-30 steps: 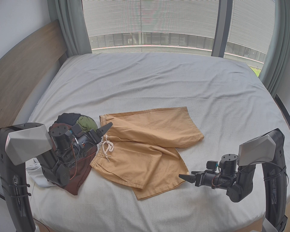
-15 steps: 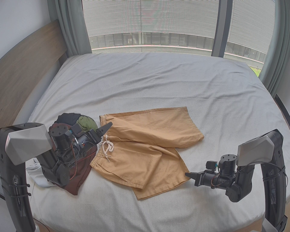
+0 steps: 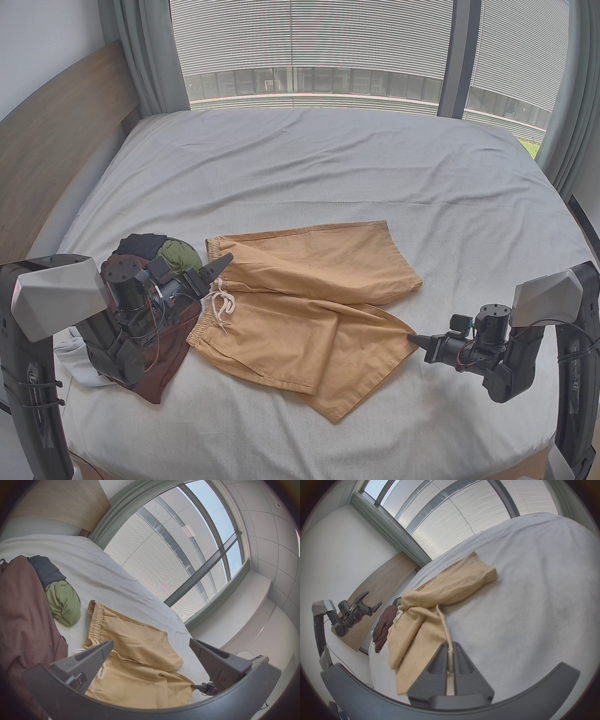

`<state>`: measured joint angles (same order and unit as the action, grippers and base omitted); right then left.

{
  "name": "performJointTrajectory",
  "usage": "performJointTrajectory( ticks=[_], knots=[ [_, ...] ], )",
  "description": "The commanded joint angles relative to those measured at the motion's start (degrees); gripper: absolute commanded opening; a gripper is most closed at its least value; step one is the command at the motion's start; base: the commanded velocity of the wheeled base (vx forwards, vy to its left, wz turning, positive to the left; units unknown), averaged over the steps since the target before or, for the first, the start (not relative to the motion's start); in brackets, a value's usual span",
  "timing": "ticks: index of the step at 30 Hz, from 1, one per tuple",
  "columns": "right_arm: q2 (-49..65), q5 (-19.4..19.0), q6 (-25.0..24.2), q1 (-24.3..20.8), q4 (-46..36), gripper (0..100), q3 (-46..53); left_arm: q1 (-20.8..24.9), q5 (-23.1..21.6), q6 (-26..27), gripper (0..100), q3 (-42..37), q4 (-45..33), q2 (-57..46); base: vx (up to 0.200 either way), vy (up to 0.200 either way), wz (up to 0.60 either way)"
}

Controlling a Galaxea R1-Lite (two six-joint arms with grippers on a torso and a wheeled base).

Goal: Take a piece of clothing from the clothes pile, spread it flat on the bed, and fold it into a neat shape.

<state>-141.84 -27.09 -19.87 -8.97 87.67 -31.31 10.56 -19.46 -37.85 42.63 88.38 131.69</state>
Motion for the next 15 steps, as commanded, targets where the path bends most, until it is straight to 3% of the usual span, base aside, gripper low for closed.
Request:
performJointTrajectory(
  ticks=[1,15],
  knots=[
    [0.33,-0.07,0.01,1.68,-0.05,0,-1.48,-0.01,-0.06,-0.03,100,0.00,0.04,0.14,0.000,0.000,0.00],
    [-1.60,0.19,-0.17,5.11,-4.00,0,-9.39,0.08,-0.06,-0.03,100,0.00,0.04,0.58,0.000,0.000,0.00]
  ],
)
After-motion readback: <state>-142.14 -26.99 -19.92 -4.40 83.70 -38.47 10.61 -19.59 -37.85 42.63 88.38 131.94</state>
